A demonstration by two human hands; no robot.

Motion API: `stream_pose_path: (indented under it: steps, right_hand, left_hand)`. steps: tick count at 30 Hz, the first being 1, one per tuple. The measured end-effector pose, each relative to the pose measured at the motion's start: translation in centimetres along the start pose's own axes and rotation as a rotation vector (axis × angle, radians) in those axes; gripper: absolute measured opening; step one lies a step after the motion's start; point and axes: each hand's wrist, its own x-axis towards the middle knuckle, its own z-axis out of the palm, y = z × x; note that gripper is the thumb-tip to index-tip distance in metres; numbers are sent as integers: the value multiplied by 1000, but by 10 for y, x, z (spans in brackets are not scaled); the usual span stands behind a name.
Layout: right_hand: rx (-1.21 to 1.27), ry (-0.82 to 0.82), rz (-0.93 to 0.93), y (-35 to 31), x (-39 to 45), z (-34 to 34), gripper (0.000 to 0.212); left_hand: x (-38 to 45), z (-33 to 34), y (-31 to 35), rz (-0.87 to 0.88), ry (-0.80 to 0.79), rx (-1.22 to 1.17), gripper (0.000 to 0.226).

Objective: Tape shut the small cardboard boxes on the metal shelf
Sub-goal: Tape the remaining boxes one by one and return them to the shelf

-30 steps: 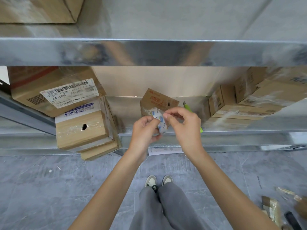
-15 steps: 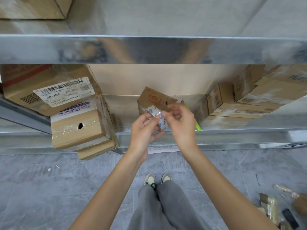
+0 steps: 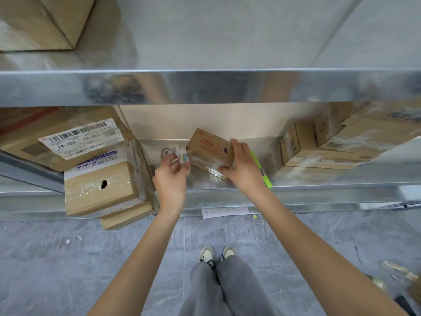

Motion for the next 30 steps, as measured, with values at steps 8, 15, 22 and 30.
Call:
stream_pose_path:
  steps: [8, 15, 22, 30]
  right_hand:
    - [48, -163, 4, 35, 6, -29, 91]
    - [23, -210, -4, 39, 7, -35, 96]
    - [-33, -228, -38, 35, 6, -36, 96]
    - [-368, -189, -57, 29, 6, -28, 107]
  left_hand:
    - [46, 31, -28, 153, -76, 402, 19]
    - [71, 34, -24, 284, -91, 686, 16]
    - [78, 26, -38, 281, -157, 820, 11]
    - [38, 64, 3, 652, -267, 514, 44]
